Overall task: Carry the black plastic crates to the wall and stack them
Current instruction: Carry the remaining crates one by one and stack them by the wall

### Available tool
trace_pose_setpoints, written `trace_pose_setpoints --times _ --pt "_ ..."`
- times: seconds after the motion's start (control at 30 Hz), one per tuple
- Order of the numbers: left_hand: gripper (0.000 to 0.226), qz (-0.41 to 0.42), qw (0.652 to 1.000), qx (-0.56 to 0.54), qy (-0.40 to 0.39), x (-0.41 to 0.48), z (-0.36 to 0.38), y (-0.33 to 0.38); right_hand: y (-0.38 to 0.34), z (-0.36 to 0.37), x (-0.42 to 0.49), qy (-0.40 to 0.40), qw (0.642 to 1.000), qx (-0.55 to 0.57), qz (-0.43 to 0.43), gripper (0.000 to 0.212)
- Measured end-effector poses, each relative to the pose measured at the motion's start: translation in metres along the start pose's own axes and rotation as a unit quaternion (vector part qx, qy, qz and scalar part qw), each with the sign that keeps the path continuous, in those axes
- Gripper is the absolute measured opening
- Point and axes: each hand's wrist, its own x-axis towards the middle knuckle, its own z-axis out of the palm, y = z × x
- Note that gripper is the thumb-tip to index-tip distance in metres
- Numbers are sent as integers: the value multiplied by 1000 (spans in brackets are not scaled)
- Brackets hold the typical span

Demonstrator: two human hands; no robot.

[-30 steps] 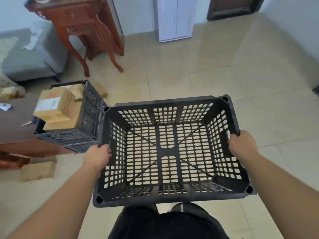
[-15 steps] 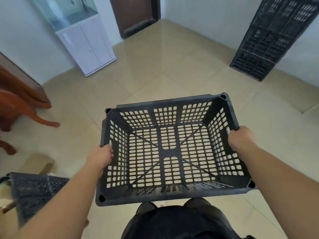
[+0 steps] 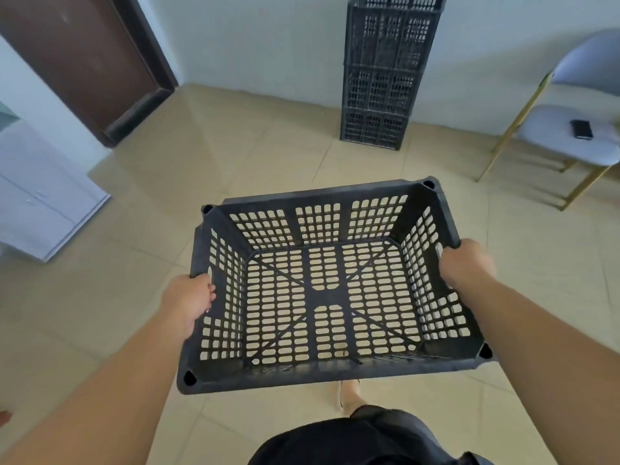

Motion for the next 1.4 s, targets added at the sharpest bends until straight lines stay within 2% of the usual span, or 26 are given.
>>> trace_pose_setpoints --times 0.53,0.93,1.17,1.4 --pt "38 41 998 42 -12 161 106 225 -151 -26 209 -4 999 42 7 29" --pt "33 74 989 96 -84 340 180 411 -291 -4 335 52 992 77 86 22" --pt "28 117 977 133 -118 407 249 527 -330 -14 418 100 982 88 131 20" --pt "30 149 967 171 -118 448 348 628 -354 -40 546 103 979 112 139 24"
